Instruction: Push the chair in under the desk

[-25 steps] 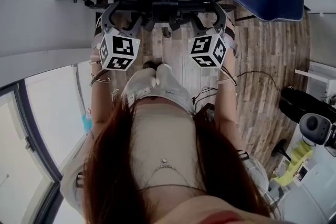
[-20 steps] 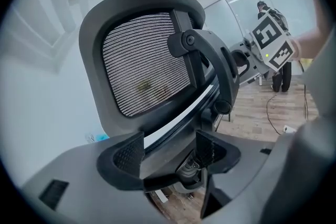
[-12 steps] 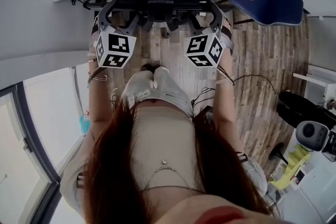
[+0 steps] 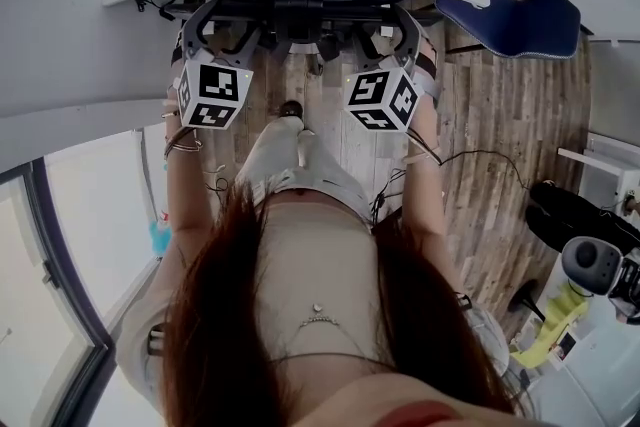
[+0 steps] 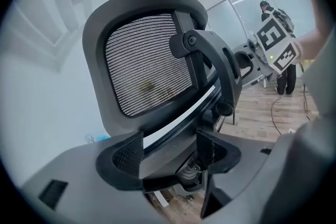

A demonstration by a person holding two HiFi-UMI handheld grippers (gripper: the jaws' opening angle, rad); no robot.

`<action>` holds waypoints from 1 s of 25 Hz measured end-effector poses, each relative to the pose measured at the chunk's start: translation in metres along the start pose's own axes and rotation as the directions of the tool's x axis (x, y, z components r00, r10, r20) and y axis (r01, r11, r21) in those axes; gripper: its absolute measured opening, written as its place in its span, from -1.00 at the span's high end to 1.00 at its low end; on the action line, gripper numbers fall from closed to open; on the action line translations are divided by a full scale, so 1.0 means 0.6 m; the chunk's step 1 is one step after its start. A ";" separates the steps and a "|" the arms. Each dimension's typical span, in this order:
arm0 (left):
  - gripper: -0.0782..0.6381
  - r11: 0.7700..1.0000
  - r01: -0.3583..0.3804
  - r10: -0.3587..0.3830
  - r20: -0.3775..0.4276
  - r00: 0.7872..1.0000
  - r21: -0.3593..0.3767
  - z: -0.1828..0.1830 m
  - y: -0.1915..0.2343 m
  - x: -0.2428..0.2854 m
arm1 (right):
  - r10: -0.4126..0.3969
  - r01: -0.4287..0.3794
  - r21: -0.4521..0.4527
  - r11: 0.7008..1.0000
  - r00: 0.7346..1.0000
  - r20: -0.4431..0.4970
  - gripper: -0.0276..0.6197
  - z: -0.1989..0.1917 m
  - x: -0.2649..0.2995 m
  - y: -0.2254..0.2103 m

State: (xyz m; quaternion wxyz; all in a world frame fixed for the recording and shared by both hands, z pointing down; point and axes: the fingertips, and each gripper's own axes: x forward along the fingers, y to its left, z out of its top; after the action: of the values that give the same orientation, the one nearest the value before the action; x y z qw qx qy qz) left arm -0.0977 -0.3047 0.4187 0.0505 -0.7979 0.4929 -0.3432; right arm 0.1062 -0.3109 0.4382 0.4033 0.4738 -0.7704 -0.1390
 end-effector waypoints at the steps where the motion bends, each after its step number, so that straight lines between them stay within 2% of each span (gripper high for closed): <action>1: -0.07 1.000 0.001 -0.001 -0.001 1.000 0.000 0.001 0.001 0.001 | 0.000 0.000 0.000 1.000 1.000 0.000 -0.02 0.001 0.001 -0.001; 25: -0.07 1.000 0.013 -0.013 0.025 1.000 0.011 0.016 0.013 0.023 | -0.023 0.023 0.018 1.000 1.000 -0.022 -0.03 0.002 0.020 -0.022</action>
State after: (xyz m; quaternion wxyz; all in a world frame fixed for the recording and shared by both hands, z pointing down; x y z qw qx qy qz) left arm -0.0943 -0.3225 0.4151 0.0588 -0.8051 0.4850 -0.3363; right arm 0.1107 -0.3283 0.4353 0.4055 0.4877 -0.7619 -0.1313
